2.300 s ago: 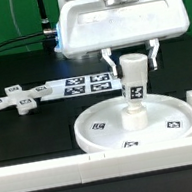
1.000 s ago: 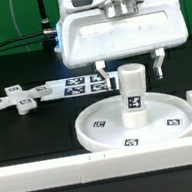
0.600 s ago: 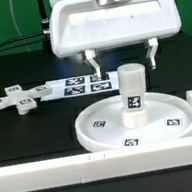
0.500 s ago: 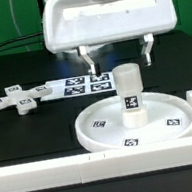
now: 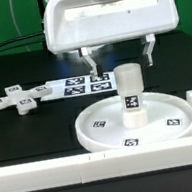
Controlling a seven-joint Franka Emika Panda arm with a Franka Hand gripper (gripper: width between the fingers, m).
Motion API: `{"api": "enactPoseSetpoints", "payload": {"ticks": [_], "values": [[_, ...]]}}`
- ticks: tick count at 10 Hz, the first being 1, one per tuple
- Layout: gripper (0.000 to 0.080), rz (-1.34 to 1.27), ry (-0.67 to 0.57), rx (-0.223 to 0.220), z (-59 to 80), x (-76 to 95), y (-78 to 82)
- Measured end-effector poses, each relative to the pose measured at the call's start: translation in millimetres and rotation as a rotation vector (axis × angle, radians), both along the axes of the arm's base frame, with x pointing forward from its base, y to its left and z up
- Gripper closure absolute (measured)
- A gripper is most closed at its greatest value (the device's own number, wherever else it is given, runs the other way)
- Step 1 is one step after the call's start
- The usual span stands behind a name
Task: Assemble round table
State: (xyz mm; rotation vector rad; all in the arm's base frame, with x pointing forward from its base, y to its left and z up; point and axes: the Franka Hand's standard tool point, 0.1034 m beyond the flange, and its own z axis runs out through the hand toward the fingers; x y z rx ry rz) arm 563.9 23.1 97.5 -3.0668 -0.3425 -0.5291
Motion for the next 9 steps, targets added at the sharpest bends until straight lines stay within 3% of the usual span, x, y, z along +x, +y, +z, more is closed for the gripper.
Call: {"api": "enactPoseSetpoints", "payload": {"ticks": [4,9], "values": [[0.0150,0.015,0.281,0.033,-7.2,-9.9,13.9],[0.0150,0.040,0.281,0.027,-12.1,-7.4,2.9]]}}
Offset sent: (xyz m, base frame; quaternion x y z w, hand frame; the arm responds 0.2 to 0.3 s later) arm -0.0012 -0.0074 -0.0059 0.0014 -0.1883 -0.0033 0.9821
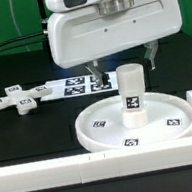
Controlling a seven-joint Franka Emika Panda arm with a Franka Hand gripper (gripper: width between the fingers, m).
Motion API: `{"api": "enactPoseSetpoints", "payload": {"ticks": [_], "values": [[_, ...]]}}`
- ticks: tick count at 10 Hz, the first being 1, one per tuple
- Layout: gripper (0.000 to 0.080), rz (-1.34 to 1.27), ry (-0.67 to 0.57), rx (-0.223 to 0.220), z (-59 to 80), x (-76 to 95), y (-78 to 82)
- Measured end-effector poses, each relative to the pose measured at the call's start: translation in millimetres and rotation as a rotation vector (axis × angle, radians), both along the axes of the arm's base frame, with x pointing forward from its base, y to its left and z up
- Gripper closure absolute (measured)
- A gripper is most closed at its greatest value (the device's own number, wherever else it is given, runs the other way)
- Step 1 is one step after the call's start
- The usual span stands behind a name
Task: Assemble round table
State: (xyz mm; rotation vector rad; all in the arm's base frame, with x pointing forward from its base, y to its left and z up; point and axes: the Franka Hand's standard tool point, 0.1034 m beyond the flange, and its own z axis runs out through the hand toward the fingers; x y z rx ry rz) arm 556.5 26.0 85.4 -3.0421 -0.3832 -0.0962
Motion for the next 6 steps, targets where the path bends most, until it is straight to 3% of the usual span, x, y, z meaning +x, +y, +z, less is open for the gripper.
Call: {"api": "enactPoseSetpoints", "payload": {"ticks": [1,3,6], "values": [[0.0150,-0.002,0.000,0.000,-0.3,-0.1,1.2],[0.0395,0.003,0.000,0.000,-0.2,-0.2,3.6],[0.0393,-0.017,0.002,0.002,-0.3,-0.2,3.7]]}}
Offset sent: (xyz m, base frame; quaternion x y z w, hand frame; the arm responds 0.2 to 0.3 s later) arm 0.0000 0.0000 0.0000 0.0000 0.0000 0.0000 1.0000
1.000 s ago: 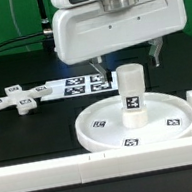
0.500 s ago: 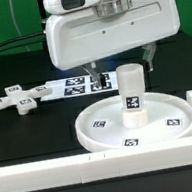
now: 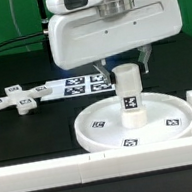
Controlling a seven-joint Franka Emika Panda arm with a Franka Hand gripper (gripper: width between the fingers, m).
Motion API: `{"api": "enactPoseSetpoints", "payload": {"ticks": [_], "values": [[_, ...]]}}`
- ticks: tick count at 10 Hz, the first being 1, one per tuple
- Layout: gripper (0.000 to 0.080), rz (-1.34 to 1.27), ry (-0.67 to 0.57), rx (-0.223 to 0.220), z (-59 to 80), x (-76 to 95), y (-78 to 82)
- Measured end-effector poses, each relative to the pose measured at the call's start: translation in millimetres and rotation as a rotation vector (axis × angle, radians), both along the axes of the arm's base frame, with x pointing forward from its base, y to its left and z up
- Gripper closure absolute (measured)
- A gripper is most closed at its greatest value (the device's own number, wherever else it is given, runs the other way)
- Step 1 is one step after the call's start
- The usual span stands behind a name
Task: Assemble round table
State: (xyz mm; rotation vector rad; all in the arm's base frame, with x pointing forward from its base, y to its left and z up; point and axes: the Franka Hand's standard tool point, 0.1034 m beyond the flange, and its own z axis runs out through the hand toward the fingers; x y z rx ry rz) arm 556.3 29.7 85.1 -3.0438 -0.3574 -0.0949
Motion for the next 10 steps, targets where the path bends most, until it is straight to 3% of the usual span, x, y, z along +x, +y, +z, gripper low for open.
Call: {"api": "enactPoseSetpoints", "payload": {"ticks": [2,10], "values": [[0.0393,-0.019,0.002,0.002,0.0,0.0,0.2],[0.0392,-0.990,0.098,0.103,-1.9,-1.4,7.9]]}}
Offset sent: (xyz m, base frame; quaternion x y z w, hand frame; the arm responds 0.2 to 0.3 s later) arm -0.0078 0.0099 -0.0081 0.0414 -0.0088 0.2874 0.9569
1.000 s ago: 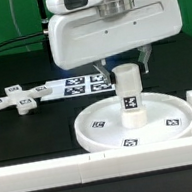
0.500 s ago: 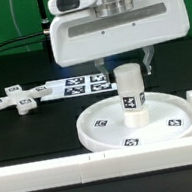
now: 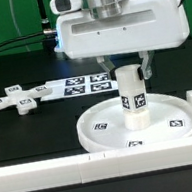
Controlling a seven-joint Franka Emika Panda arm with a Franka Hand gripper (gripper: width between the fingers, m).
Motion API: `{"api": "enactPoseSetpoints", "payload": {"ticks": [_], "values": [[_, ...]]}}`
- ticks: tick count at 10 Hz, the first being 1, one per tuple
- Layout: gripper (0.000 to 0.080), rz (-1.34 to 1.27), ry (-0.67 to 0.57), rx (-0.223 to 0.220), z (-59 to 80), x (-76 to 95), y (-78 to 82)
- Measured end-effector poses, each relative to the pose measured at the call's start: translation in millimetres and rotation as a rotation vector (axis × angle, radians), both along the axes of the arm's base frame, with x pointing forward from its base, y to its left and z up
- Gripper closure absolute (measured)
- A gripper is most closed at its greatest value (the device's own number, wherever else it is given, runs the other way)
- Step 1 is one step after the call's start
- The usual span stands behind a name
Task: Assemble round table
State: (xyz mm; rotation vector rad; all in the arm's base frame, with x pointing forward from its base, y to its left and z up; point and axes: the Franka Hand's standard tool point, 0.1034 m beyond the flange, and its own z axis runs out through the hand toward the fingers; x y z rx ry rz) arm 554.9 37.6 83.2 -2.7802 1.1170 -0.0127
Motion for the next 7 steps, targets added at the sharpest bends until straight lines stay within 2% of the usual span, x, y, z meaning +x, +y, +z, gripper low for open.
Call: {"api": "enactPoseSetpoints", "payload": {"ticks": [5,7], "values": [[0.0392,-0.318,0.040,0.048,0.1,0.1,2.1],[0.0392,-0.651,0.059,0.126,-1.8,-0.8,-1.4]]}}
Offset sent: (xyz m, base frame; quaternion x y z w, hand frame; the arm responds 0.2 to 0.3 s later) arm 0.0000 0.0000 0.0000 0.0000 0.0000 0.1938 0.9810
